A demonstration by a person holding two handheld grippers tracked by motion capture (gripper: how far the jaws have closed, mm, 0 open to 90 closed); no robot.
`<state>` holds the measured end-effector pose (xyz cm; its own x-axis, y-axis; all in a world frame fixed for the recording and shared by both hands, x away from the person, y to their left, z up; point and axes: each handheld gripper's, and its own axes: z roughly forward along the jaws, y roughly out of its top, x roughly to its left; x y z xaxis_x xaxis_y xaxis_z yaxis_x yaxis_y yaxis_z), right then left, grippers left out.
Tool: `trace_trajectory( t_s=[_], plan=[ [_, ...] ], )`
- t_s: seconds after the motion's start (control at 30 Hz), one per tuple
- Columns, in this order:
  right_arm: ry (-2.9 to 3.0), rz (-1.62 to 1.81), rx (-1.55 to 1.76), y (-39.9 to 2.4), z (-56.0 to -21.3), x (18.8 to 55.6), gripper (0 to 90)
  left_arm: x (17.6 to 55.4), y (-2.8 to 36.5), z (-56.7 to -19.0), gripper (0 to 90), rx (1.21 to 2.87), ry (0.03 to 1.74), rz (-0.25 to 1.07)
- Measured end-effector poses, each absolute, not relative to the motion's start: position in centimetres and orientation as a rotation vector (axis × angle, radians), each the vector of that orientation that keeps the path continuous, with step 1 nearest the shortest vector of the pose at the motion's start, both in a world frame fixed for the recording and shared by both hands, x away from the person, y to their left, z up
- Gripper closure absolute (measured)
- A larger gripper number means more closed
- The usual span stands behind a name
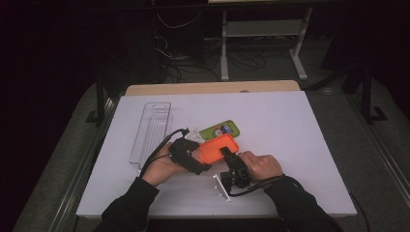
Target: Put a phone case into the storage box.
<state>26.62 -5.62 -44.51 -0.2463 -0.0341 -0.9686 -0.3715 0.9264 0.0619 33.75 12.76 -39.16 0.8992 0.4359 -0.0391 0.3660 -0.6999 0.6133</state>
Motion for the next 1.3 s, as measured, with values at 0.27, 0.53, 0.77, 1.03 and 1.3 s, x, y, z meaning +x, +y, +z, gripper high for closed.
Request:
trace_trajectory(
  t_s=[0.27, 0.53, 0.77, 1.03, 1.3],
  plan=[
    [1.784, 0.339, -0.311, -5.6, -44.5, 26.6, 77.8, 33.6, 13.0, -39.3, 13.9, 2.378, 0.575, 0.142],
    [1.779, 0.333, -0.298, -5.9, -44.3, 26.7, 77.7, 33.7, 13.4, -39.2, 0.0, 2.324, 0.586, 0.119],
    [1.834, 0.337, -0.224, -7.1, -43.6, 27.4, 77.7, 34.1, 14.3, -38.7, 0.0, 2.306, 0.578, 0.141],
    [1.915, 0.47, -0.03, -8.3, -42.8, 28.1, 77.7, 34.2, 14.6, -38.7, 0.0, 2.313, 0.558, 0.154],
    [1.994, 0.655, 0.176, -9.7, -41.6, 29.2, 77.7, 34.1, 14.7, -38.8, 0.0, 2.281, 0.576, 0.192]
  ],
)
